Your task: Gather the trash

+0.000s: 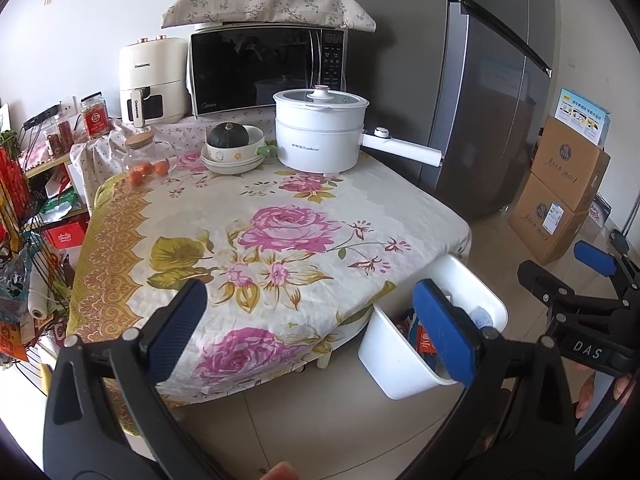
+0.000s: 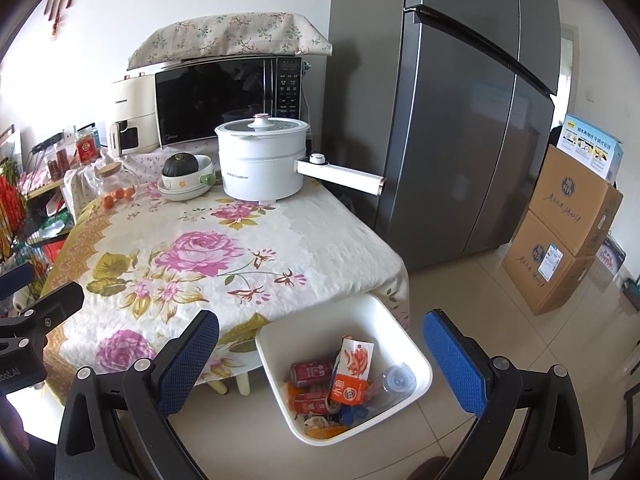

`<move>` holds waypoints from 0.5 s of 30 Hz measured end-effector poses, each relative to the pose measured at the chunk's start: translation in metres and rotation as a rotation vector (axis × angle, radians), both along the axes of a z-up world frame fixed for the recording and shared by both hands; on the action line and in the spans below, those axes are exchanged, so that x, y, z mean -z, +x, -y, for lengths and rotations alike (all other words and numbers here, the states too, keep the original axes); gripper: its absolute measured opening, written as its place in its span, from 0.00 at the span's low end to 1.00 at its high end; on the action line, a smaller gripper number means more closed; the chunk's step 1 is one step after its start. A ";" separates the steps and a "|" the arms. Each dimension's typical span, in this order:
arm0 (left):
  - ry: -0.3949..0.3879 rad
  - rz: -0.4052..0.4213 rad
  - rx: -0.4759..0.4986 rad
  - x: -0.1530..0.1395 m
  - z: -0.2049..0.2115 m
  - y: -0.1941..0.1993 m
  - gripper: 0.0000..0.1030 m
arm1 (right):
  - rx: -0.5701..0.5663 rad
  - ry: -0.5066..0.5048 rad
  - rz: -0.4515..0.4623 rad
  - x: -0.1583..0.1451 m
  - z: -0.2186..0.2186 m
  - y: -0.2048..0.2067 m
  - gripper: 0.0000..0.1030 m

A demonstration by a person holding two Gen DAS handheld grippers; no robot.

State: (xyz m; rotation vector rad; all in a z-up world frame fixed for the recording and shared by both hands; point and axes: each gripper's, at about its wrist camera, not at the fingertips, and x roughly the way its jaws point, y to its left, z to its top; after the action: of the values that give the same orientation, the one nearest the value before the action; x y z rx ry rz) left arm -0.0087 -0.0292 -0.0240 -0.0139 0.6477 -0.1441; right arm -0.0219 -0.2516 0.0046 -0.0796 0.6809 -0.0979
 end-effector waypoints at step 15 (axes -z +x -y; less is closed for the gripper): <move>-0.010 -0.011 0.002 0.001 0.000 0.001 0.99 | 0.006 -0.001 0.011 -0.002 0.002 0.000 1.00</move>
State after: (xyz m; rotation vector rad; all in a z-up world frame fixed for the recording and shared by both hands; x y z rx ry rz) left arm -0.0075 -0.0295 -0.0251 -0.0243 0.6584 -0.1489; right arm -0.0221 -0.2535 0.0069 -0.0776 0.6702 -0.1042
